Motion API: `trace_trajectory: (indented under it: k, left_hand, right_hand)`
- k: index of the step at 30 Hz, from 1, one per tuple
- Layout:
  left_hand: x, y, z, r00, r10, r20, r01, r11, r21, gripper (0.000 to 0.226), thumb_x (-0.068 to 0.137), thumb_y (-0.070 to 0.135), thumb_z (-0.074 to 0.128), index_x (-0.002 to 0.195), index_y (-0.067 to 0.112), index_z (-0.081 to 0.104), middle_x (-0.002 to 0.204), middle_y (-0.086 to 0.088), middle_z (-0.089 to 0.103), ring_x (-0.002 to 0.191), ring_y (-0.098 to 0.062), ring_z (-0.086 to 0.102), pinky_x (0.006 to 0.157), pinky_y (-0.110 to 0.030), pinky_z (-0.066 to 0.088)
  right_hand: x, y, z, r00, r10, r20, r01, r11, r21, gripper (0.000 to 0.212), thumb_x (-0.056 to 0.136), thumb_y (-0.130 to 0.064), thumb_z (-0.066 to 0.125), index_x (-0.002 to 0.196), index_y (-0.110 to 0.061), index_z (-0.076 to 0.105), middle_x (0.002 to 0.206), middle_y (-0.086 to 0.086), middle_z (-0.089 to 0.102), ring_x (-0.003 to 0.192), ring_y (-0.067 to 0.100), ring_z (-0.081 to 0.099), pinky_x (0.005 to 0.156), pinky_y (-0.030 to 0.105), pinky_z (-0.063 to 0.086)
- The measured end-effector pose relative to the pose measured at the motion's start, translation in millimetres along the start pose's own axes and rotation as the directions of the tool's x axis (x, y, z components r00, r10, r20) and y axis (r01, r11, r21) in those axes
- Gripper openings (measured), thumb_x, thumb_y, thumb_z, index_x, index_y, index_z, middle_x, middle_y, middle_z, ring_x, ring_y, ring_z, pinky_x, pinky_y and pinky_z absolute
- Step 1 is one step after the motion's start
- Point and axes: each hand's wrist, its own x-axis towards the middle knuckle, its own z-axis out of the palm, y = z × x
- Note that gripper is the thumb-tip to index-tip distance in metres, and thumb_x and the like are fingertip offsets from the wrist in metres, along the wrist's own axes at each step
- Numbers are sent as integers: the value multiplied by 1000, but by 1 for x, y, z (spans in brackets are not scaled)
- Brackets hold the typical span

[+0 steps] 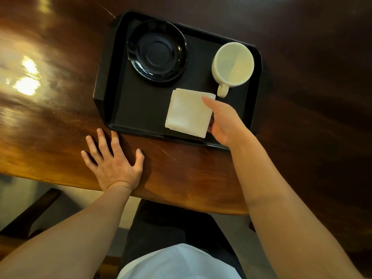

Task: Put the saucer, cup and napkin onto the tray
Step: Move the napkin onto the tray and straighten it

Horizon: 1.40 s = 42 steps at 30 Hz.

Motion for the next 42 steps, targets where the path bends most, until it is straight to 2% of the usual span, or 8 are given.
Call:
trace_trajectory:
  k: [4, 8, 11, 13, 18, 22, 32, 42]
  left_hand:
    - [0, -1, 0, 1000, 1, 2, -1, 1000, -2, 82, 89, 66, 40, 155, 20, 29, 170, -13, 17, 158, -39, 7, 125, -61, 3]
    - [0, 0, -1, 1000, 0, -5, 0, 1000, -7, 82, 88, 66, 40, 155, 19, 30, 170, -13, 17, 158, -39, 7, 125, -61, 3]
    - [0, 1, -1, 1000, 1, -2, -1, 1000, -6, 82, 88, 66, 39, 155, 19, 30, 170, -13, 17, 158, -39, 7, 125, -60, 3]
    - [0, 0, -1, 1000, 1, 0, -1, 1000, -3, 82, 89, 66, 39, 155, 19, 30, 170, -13, 17, 158, -39, 7, 125, -60, 2]
    - [-1, 0, 0, 1000, -1, -6, 1, 1000, -6, 82, 89, 65, 40, 155, 19, 30, 169, -13, 17, 158, -39, 7, 125, -60, 2]
    - [0, 0, 0, 1000, 7, -5, -7, 1000, -5, 81, 88, 65, 40, 154, 18, 30, 169, -14, 17, 158, -39, 7, 125, -61, 3]
    - [-1, 0, -2, 1000, 2, -1, -2, 1000, -16, 84, 87, 64, 42, 154, 17, 31, 169, -15, 17, 158, -40, 7, 124, -62, 4]
    - [-2, 1, -3, 1000, 0, -3, -1, 999, -37, 84, 85, 63, 44, 154, 16, 30, 168, -15, 17, 157, -40, 6, 124, -63, 4]
  right_hand:
    - [4, 4, -3, 989, -108, -105, 87, 978, -189, 29, 102, -26, 57, 128, -16, 61, 120, 3, 70, 111, 22, 68, 98, 48, 56]
    - [3, 9, -18, 937, -228, -264, 141, 940, -311, 34, 100, -29, 61, 130, -15, 62, 113, -1, 68, 104, 18, 67, 90, 38, 59]
    - [1, 5, -28, 893, -270, -361, 201, 955, -217, 24, 98, -32, 64, 119, -20, 64, 106, -2, 68, 97, 17, 69, 83, 33, 61]
    - [1, -1, -27, 914, -216, -343, 192, 976, -103, 18, 98, -33, 63, 113, -23, 63, 109, 2, 69, 95, 18, 70, 79, 32, 62]
    - [9, -12, -19, 952, -112, -284, 129, 991, 43, 31, 97, -35, 65, 119, -13, 68, 110, 8, 72, 82, 18, 67, 63, 27, 55]
    - [14, -16, -18, 952, -96, -291, 127, 988, 91, 22, 97, -27, 67, 104, -8, 75, 95, 9, 73, 66, 12, 61, 54, 22, 50]
    - [14, -22, -26, 946, -125, -298, 171, 976, 132, 16, 98, -17, 66, 86, -9, 72, 86, 12, 70, 60, 9, 55, 54, 19, 49]
    - [21, -49, -47, 926, -116, -360, 173, 976, 130, 18, 98, -21, 66, 87, -7, 71, 89, 12, 69, 60, 8, 55, 55, 18, 50]
